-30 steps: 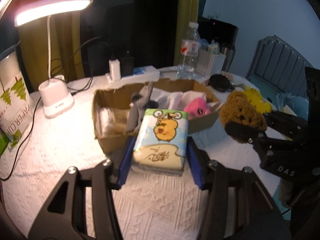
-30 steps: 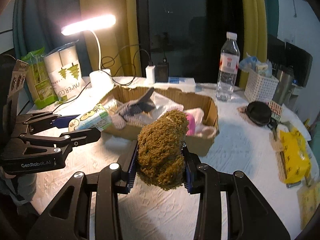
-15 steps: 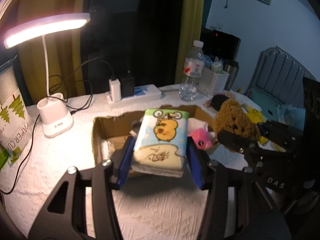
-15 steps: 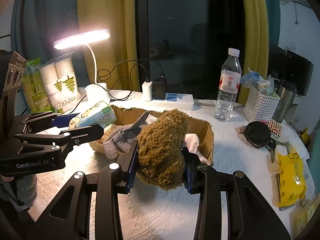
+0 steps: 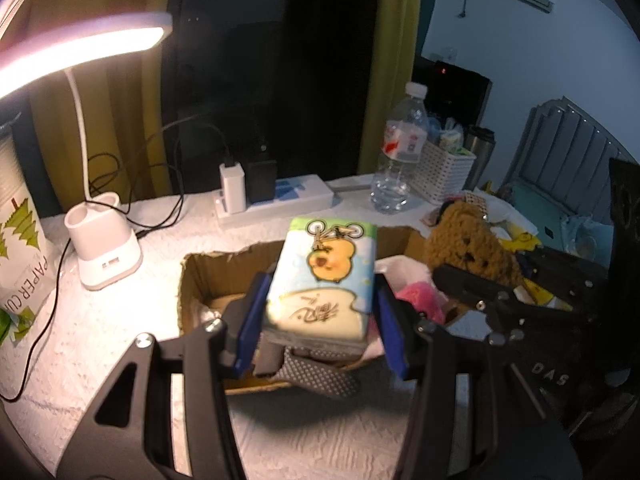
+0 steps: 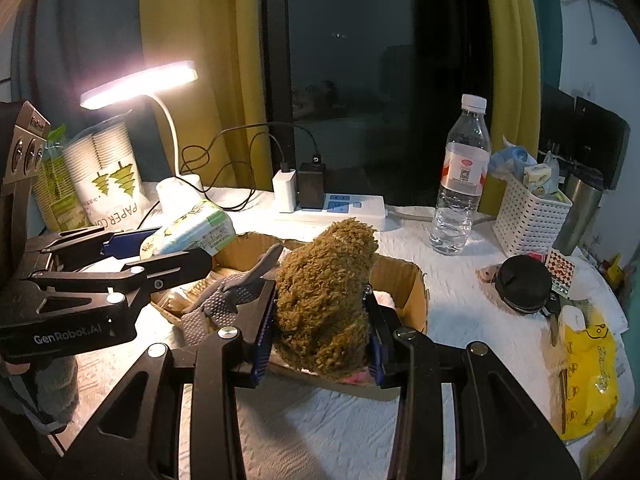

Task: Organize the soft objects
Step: 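Carry the teddy bear and tissue pack with both tools over the box, then lower the teddy bear and tissue pack into the box and open both tools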

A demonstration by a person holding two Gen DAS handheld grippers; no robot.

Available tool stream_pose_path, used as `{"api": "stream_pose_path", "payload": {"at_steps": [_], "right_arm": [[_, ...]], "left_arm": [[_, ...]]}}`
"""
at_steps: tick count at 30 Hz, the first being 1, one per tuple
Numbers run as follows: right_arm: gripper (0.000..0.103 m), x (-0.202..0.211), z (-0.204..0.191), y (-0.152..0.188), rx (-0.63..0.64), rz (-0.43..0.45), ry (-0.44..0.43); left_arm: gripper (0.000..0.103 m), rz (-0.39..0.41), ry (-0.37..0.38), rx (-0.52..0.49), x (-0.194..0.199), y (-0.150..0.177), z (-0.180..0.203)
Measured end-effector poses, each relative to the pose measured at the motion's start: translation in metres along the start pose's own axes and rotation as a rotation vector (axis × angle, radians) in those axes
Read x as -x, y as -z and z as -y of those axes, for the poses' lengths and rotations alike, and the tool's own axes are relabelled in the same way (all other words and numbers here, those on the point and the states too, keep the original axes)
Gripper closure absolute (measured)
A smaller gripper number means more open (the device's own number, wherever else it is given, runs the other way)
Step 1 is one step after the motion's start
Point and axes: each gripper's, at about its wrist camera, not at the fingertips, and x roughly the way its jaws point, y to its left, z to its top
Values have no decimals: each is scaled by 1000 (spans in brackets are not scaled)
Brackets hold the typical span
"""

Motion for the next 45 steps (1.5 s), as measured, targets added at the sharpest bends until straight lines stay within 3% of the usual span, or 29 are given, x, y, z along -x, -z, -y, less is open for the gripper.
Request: {"api": "stream_pose_path", "payload": {"at_steps": [20, 23, 28, 31, 41, 45], "right_arm": [[63, -56, 10, 11, -22, -88, -39], [59, -60, 9, 12, -20, -99, -45], [44, -57, 10, 11, -30, -93, -43], [43, -49, 12, 9, -34, -81, -31], [41, -12, 9, 8, -32, -41, 14], [41, 10, 6, 8, -28, -11, 29]], "left_arm": [[50, -123, -23, 21, -68, 13, -12], [50, -129, -23, 23, -69, 14, -12], [42, -125, -31, 18, -65, 14, -11], [32, -104, -32, 24, -56, 13, -12], [28, -38, -41, 13, -13, 12, -5], [18, 2, -37, 13, 9, 13, -1]]}}
